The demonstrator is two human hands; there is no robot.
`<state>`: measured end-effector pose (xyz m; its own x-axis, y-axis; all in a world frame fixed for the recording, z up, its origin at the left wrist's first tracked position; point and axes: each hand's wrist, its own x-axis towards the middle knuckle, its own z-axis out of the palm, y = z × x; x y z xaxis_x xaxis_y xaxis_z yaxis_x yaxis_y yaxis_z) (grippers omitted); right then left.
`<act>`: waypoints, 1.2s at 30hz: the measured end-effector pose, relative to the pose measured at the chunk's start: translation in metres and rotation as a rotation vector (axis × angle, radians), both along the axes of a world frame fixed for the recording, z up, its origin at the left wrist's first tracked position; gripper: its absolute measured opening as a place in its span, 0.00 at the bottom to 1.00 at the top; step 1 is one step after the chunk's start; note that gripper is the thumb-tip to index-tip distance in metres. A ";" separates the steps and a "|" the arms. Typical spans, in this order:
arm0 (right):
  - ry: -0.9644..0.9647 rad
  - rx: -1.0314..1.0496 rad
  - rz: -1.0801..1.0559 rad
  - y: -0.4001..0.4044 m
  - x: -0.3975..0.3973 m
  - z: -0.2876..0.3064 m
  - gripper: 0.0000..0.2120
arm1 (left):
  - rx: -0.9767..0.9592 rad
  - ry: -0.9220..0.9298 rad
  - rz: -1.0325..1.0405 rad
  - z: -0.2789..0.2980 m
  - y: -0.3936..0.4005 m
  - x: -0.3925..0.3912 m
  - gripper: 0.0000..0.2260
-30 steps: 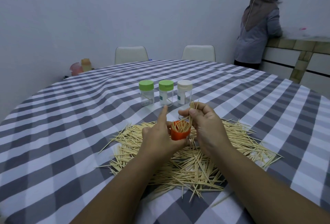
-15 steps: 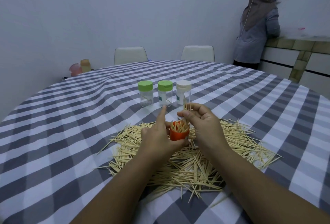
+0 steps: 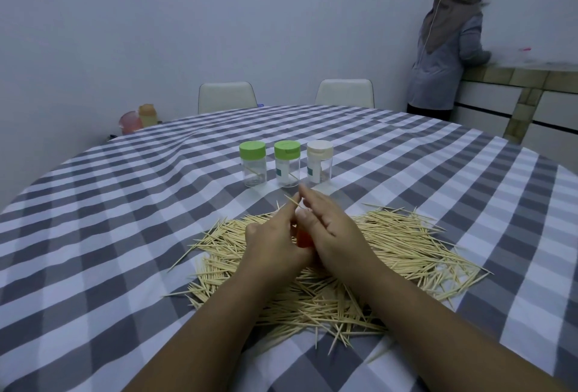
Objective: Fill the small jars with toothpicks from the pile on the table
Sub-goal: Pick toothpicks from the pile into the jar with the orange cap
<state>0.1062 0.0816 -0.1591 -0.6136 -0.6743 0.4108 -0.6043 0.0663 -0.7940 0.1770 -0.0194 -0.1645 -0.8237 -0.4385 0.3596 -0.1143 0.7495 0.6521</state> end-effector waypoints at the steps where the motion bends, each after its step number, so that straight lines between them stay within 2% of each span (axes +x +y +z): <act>1: 0.055 0.028 -0.001 -0.001 0.000 -0.001 0.22 | -0.022 -0.002 0.002 0.002 0.001 0.001 0.33; 12: 0.320 -0.023 -0.049 -0.004 -0.002 -0.006 0.23 | -0.065 -0.028 0.002 0.006 0.002 0.002 0.12; 19: 0.246 -0.153 -0.150 -0.003 -0.001 -0.006 0.14 | -0.033 -0.006 -0.004 0.005 0.004 0.004 0.11; 23: 0.147 -0.144 -0.241 0.001 -0.002 -0.001 0.09 | -0.029 -0.018 0.014 0.007 0.004 0.005 0.21; 26: 0.077 -0.045 -0.250 0.006 -0.007 0.004 0.08 | -0.004 -0.028 0.031 0.004 0.001 0.005 0.27; 30: -0.095 -0.001 -0.144 0.019 -0.012 0.022 0.11 | 0.045 -0.072 0.065 -0.002 -0.003 0.001 0.34; 32: -0.107 0.060 -0.178 0.027 -0.018 0.031 0.14 | 0.054 -0.079 0.082 -0.004 -0.003 0.000 0.36; 34: -0.020 0.279 -0.256 0.035 -0.028 0.033 0.17 | 0.050 -0.077 0.083 -0.002 -0.003 0.001 0.37; 36: 0.146 0.660 -0.322 0.040 -0.034 0.030 0.21 | 0.042 -0.076 0.080 -0.001 -0.003 0.001 0.37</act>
